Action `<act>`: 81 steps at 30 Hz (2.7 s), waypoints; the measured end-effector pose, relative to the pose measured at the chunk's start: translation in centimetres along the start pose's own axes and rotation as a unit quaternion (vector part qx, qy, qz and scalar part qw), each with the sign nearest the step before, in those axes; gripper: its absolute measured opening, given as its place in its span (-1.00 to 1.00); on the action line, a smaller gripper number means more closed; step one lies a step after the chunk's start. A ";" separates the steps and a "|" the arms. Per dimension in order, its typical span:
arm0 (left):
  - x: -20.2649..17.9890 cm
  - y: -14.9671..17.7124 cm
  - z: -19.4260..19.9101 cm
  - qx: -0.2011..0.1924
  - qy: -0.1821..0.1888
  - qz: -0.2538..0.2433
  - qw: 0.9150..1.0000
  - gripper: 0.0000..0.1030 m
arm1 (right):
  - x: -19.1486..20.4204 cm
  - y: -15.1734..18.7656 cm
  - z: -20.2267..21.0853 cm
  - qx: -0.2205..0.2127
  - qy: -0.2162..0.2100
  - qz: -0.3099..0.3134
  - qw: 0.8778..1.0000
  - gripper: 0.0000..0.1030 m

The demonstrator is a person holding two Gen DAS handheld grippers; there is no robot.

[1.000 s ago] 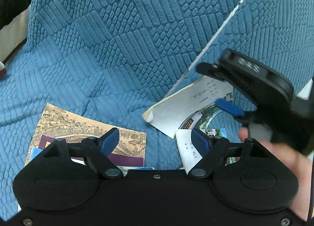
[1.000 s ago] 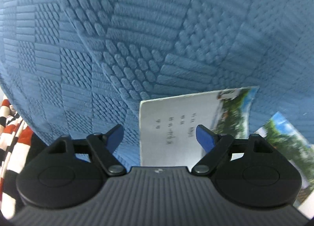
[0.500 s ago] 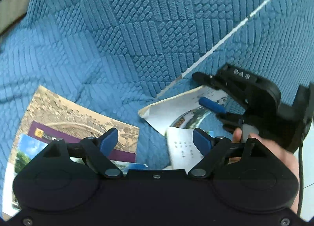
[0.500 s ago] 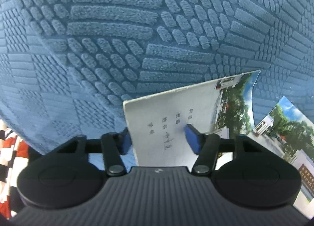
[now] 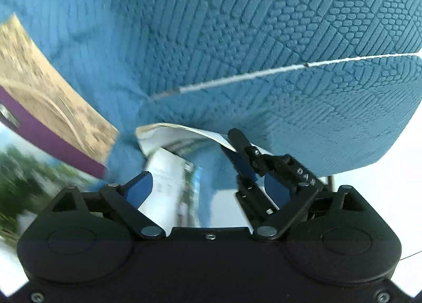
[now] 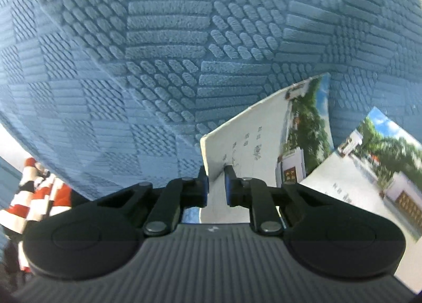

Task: Organize objects
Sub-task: 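Grip a white booklet's edge with the right gripper while the left gripper grips it too, then lift the white booklet with both grippers and carry it toward the book stack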

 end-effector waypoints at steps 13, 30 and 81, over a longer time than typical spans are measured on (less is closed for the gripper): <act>2.4 1.0 -0.3 -0.041 0.076 0.111 0.990 0.54 | -2.6 1.2 4.8 -0.005 -0.059 -0.118 0.991 -0.84; 3.8 1.3 -1.5 -0.014 0.045 0.139 0.989 -0.78 | -3.3 2.7 7.4 -0.017 -0.066 -0.133 0.989 -0.84; -8.9 3.8 15.8 -0.012 0.050 -0.011 0.999 -0.87 | 4.2 3.5 18.8 -0.007 -0.072 -0.059 0.996 -0.72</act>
Point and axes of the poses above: each gripper's, at about its wrist camera, not at the fingertips, and z roughly against the way its jaws point, x to its left, y to its underside, the point moved 1 cm from there along -z, roughly the way its jaws point, and after that the axes turned 9 degrees about -z, right-handed, at the moved point
